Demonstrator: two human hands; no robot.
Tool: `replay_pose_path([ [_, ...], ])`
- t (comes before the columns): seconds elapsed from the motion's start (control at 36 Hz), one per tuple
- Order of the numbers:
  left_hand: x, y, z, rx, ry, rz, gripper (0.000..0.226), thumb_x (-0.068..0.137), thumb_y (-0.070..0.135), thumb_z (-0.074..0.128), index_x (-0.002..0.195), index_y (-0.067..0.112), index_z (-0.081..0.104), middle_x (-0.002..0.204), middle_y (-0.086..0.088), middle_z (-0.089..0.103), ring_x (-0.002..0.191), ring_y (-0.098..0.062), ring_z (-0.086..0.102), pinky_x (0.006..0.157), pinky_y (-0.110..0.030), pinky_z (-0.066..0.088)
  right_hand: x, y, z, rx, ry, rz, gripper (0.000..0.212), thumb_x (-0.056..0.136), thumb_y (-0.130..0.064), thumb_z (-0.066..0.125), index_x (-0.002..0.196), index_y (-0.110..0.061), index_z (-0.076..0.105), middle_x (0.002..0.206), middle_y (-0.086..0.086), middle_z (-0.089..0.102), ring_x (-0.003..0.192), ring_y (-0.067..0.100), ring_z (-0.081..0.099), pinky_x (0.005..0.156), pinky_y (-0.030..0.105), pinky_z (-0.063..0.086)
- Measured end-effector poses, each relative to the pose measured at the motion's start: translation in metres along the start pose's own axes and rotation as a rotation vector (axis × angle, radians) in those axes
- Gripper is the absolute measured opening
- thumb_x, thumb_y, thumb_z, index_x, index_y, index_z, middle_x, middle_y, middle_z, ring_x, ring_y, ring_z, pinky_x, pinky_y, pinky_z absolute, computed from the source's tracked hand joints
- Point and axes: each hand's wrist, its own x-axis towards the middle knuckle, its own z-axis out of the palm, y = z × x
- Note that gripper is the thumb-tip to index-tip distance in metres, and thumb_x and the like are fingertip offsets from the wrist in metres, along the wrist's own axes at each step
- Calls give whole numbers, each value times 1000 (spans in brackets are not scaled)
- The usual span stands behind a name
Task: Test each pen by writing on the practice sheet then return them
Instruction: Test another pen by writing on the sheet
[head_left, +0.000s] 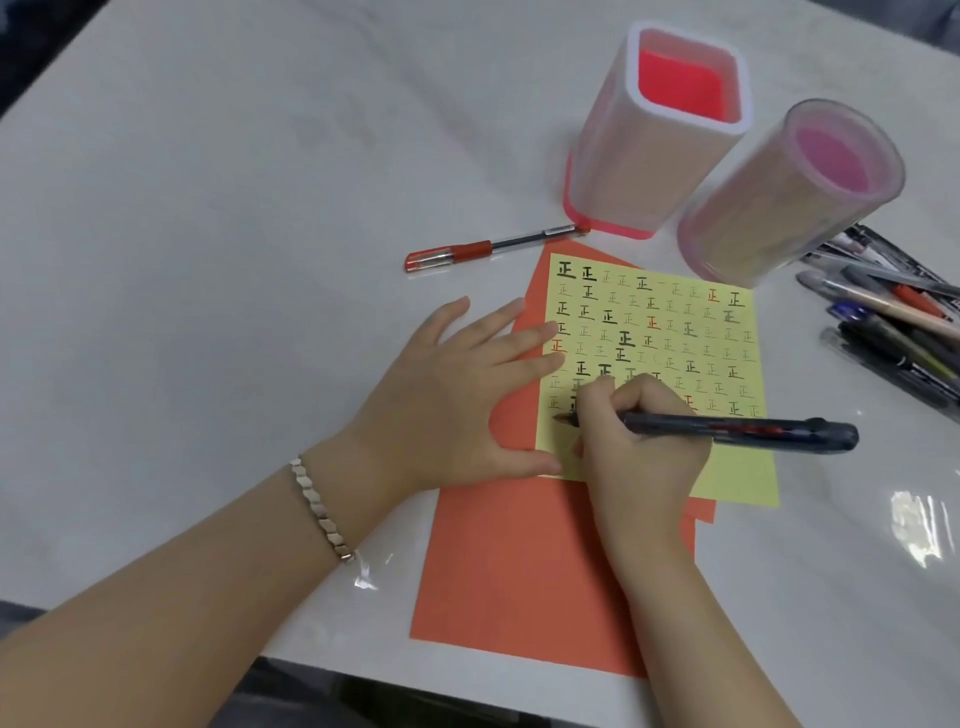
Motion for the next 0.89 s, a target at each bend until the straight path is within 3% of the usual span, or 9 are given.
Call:
replay_pose_path([
  [0.28, 0, 0, 0, 2, 0, 0, 83, 62, 75, 46, 127, 24, 56, 140, 7, 47, 135, -10, 29, 111, -38, 11, 0, 1, 1, -27, 14, -22, 33, 68, -16, 54, 43, -13, 33, 40, 11, 41, 45, 26, 42, 53, 29, 36],
  [0.42, 0, -1, 0, 11, 0, 8, 83, 63, 75, 47, 127, 24, 56, 140, 7, 47, 135, -12, 31, 111, -39, 12, 0, 1, 0, -16, 30, 12, 31, 66, -17, 52, 43, -16, 32, 41, 6, 37, 44, 11, 36, 51, 25, 33],
  [0.53, 0, -1, 0, 8, -3, 7, 83, 63, 75, 47, 128, 24, 55, 140, 7, 47, 136, -12, 30, 111, -39, 11, 1, 1, 0, -3, 15, 14, 30, 66, -17, 53, 45, -6, 34, 44, 18, 43, 47, 32, 42, 51, 28, 35],
  [0.64, -1, -1, 0, 9, -8, 6, 83, 63, 75, 47, 128, 24, 55, 140, 7, 46, 136, -12, 30, 111, -39, 11, 0, 0, -1, -8, 3, 6, 30, 66, -16, 53, 46, -4, 34, 45, 21, 44, 49, 34, 44, 50, 30, 36],
  [0.78, -1, -1, 0, 16, -10, 7, 83, 63, 75, 47, 128, 24, 55, 140, 7, 47, 136, -12, 30, 111, -39, 11, 0, 1, -1, 6, -17, 13, 31, 63, -13, 52, 41, -17, 31, 37, 0, 37, 42, 10, 37, 50, 25, 35],
  [0.89, -1, -1, 0, 8, -12, 2, 83, 63, 76, 47, 129, 25, 55, 141, 8, 46, 137, -11, 29, 111, -39, 11, 1, 3, -1, 7, 9, -5, 29, 64, -15, 52, 43, -9, 33, 42, 18, 43, 47, 35, 45, 51, 32, 38],
])
